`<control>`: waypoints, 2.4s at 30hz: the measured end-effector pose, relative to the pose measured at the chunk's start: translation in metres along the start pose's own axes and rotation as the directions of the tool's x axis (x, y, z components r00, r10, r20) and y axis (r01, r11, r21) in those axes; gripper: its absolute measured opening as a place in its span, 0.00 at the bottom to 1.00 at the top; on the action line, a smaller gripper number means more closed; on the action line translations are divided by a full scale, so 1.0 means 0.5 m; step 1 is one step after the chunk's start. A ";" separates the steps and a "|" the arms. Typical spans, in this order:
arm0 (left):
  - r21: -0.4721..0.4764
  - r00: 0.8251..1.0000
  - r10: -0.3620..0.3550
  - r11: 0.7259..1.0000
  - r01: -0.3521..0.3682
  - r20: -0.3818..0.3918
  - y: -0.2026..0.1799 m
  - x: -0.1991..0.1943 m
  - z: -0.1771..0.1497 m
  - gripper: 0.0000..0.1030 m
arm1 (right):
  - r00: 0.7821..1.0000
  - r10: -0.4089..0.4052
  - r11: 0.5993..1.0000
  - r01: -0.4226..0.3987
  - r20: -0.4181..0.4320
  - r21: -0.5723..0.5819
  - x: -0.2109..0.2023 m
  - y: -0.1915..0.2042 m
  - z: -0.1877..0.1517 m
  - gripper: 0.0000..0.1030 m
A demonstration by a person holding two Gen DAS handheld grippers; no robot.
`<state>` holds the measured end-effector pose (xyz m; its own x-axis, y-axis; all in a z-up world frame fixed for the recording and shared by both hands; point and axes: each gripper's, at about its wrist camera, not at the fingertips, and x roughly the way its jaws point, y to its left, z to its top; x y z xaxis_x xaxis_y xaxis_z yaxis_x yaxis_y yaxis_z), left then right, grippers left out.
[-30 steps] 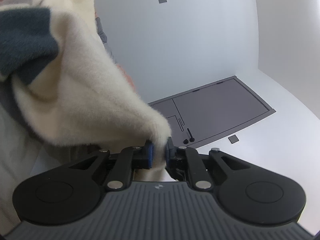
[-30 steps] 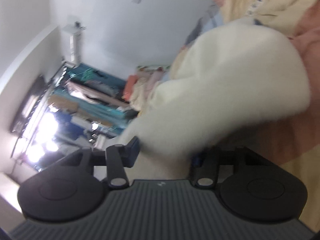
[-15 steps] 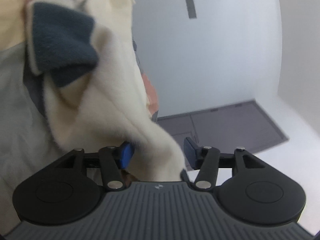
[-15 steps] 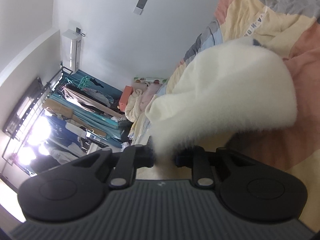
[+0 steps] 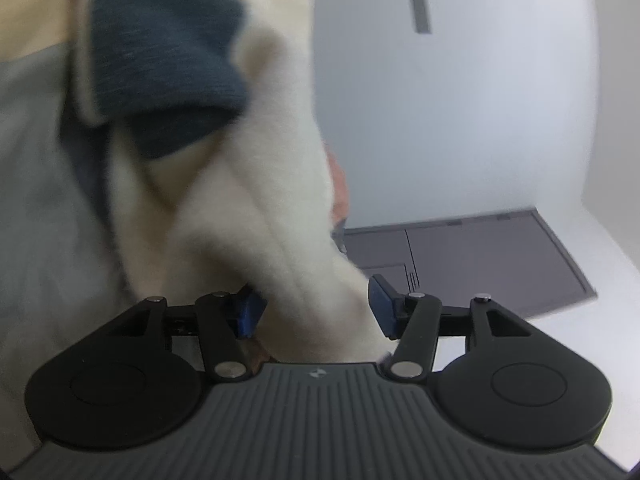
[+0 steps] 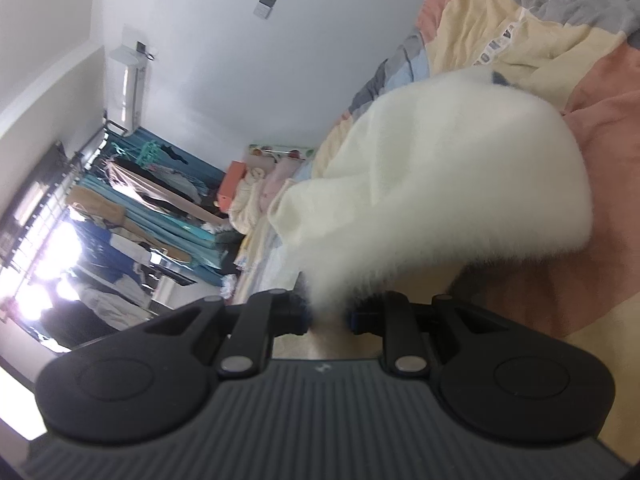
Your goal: Fold large clothes
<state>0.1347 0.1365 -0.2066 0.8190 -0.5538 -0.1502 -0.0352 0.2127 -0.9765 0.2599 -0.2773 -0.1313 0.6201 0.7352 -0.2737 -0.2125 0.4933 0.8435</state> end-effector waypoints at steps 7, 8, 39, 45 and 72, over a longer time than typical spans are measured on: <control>0.144 0.998 0.046 0.989 -0.040 -0.035 -0.039 0.025 -0.018 0.33 | 0.998 -0.061 0.996 0.062 0.007 -0.062 0.004 0.002 -0.009 0.20; 0.145 0.998 0.059 0.988 -0.056 -0.018 -0.040 0.021 -0.021 0.31 | 0.998 -0.065 0.996 0.065 0.008 -0.067 0.003 0.004 -0.010 0.20; 0.572 0.942 -0.259 0.815 0.094 0.213 -0.640 -0.240 -0.072 0.17 | 0.944 0.214 0.769 -0.006 0.249 -0.639 -0.174 0.498 0.118 0.18; 0.643 0.923 -0.318 0.758 0.111 0.216 -0.845 -0.332 -0.050 0.17 | 0.894 0.343 0.723 -0.055 0.288 -0.689 -0.240 0.656 0.174 0.18; 0.592 0.983 0.020 0.796 -0.128 0.185 -0.633 0.046 0.109 0.19 | 0.968 -0.015 0.769 0.172 0.252 -0.616 0.063 0.437 0.339 0.18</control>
<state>0.1959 0.1004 0.1075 0.9099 -0.3908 -0.1389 0.2060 0.7164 -0.6666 0.3610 -0.2250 0.1229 0.7934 0.5869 -0.1614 -0.5217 0.7923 0.3164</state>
